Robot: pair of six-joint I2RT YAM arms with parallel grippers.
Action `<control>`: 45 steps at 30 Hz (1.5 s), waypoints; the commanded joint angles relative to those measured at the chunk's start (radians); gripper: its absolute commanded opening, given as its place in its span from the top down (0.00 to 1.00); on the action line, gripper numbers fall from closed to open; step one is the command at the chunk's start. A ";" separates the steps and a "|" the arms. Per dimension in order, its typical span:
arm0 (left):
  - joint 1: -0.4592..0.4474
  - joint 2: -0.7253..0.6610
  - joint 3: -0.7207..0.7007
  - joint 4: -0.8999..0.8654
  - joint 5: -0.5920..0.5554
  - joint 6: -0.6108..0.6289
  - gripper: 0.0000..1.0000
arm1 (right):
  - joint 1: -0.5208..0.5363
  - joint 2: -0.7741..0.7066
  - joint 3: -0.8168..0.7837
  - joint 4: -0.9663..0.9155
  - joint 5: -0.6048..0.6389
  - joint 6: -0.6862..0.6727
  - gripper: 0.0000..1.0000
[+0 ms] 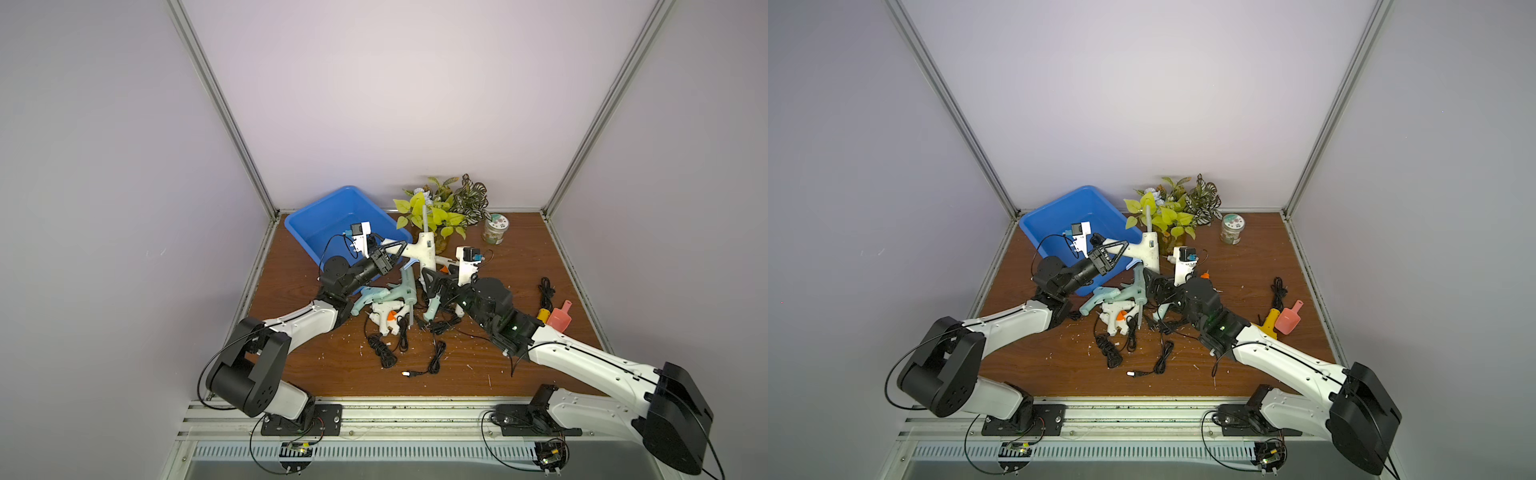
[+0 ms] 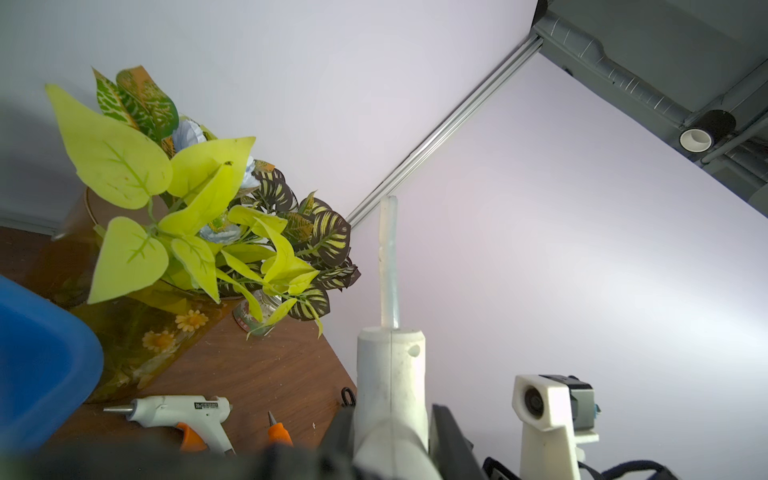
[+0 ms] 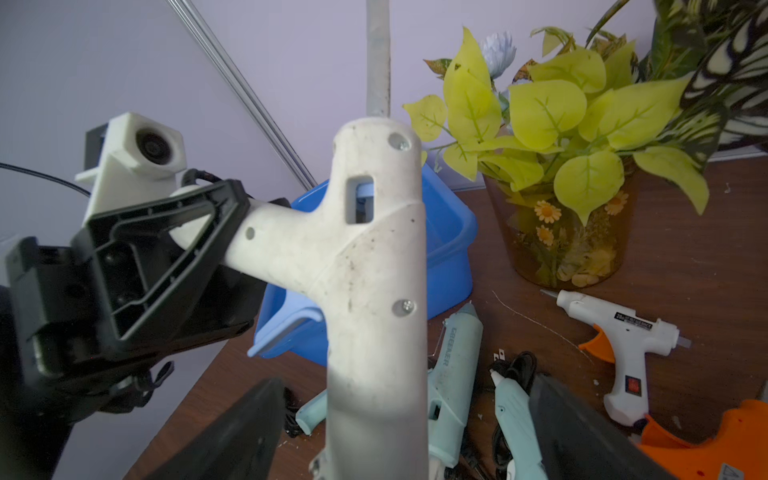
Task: Put the hot melt glue gun into the storage box
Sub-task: Pick up the hot melt adhesive gun from the center of the board, then place the hot melt adhesive gun in the storage box.
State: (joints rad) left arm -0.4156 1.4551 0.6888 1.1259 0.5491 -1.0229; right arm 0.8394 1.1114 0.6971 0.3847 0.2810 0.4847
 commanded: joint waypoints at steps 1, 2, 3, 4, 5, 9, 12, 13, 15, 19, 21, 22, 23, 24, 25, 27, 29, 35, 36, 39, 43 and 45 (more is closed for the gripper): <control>0.064 -0.071 0.005 0.114 0.024 -0.017 0.99 | 0.003 -0.057 -0.013 0.028 0.031 -0.043 0.01; 0.088 -0.087 0.003 0.111 0.025 -0.017 0.99 | 0.003 -0.072 -0.014 0.008 0.053 -0.045 0.01; 0.112 -0.105 -0.001 0.099 0.026 -0.014 0.99 | 0.003 -0.086 -0.017 -0.012 0.077 -0.049 0.01; 0.130 -0.122 -0.002 0.083 0.026 -0.009 0.99 | 0.003 -0.101 -0.020 -0.028 0.096 -0.050 0.01; 0.152 -0.144 -0.002 0.054 0.022 0.005 0.99 | 0.003 -0.117 -0.025 -0.045 0.118 -0.053 0.01; 0.225 -0.231 0.033 -0.165 -0.028 0.110 0.99 | 0.003 -0.173 -0.042 -0.103 0.211 -0.049 0.01; 0.241 -0.265 0.110 -0.412 -0.105 0.252 0.99 | 0.003 -0.194 -0.042 -0.148 0.259 -0.044 0.01; 0.243 -0.268 0.138 -0.481 -0.136 0.296 0.99 | 0.003 -0.198 -0.042 -0.159 0.273 -0.040 0.01; 0.247 -0.260 0.191 -0.605 -0.200 0.369 0.99 | 0.003 -0.200 -0.043 -0.180 0.297 -0.029 0.01; 0.268 -0.200 0.263 -0.719 -0.257 0.438 0.99 | 0.001 -0.186 -0.041 -0.190 0.308 -0.023 0.01; 0.280 -0.147 0.302 -0.756 -0.267 0.461 0.99 | 0.002 -0.170 -0.035 -0.197 0.309 -0.018 0.01; 0.284 -0.122 0.328 -0.780 -0.285 0.475 0.99 | 0.002 -0.162 -0.030 -0.201 0.312 -0.014 0.01; 0.283 -0.094 0.357 -0.813 -0.311 0.494 0.99 | 0.002 -0.152 -0.023 -0.210 0.315 -0.009 0.01; 0.284 -0.061 0.386 -0.836 -0.333 0.512 0.99 | 0.001 -0.142 -0.017 -0.219 0.318 -0.005 0.01; 0.284 -0.035 0.409 -0.857 -0.353 0.525 0.99 | 0.002 -0.133 -0.011 -0.226 0.321 -0.001 0.01; 0.284 0.026 0.449 -0.872 -0.385 0.535 0.99 | 0.002 -0.115 0.001 -0.247 0.325 0.008 0.01; 0.284 0.084 0.480 -0.871 -0.409 0.527 0.99 | 0.002 -0.102 0.006 -0.260 0.331 0.018 0.01; 0.284 0.260 0.551 -0.854 -0.437 0.462 0.99 | 0.000 -0.071 0.023 -0.314 0.357 0.048 0.01; 0.284 0.288 0.556 -0.841 -0.432 0.446 0.99 | -0.001 -0.065 0.028 -0.328 0.364 0.053 0.01; 0.284 0.366 0.576 -0.833 -0.430 0.402 0.99 | -0.008 -0.045 0.042 -0.378 0.389 0.073 0.01; 0.285 0.460 0.620 -0.846 -0.403 0.375 0.94 | -0.043 -0.004 0.064 -0.442 0.358 0.108 0.03; 0.287 0.504 0.643 -0.860 -0.392 0.368 0.88 | -0.073 0.023 0.070 -0.461 0.299 0.120 0.07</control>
State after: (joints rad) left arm -0.1417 1.9373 1.2739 0.2298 0.1368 -0.6342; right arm 0.7963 1.1137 0.7265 -0.0231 0.6155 0.5632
